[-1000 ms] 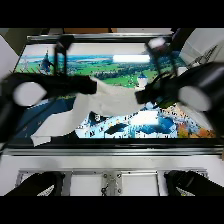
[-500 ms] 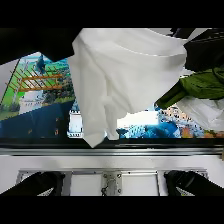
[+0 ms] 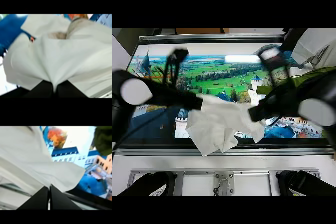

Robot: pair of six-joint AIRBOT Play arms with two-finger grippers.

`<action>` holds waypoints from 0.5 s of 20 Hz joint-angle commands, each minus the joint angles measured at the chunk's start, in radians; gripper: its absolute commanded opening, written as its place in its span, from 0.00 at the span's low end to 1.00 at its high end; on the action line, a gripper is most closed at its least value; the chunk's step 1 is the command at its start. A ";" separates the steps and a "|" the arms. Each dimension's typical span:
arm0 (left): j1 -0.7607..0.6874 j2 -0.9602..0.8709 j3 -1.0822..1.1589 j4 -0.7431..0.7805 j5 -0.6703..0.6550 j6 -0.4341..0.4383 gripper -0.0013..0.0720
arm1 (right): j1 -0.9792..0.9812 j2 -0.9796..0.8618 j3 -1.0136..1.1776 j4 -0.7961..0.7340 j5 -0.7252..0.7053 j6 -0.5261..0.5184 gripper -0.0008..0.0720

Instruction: Fold the clothes and pants, and hang the long-sleeved shirts on hangers.

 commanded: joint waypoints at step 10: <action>0.014 0.103 -0.506 -0.218 0.082 -0.003 0.04 | 0.051 -0.046 -0.259 0.085 -0.117 0.086 0.03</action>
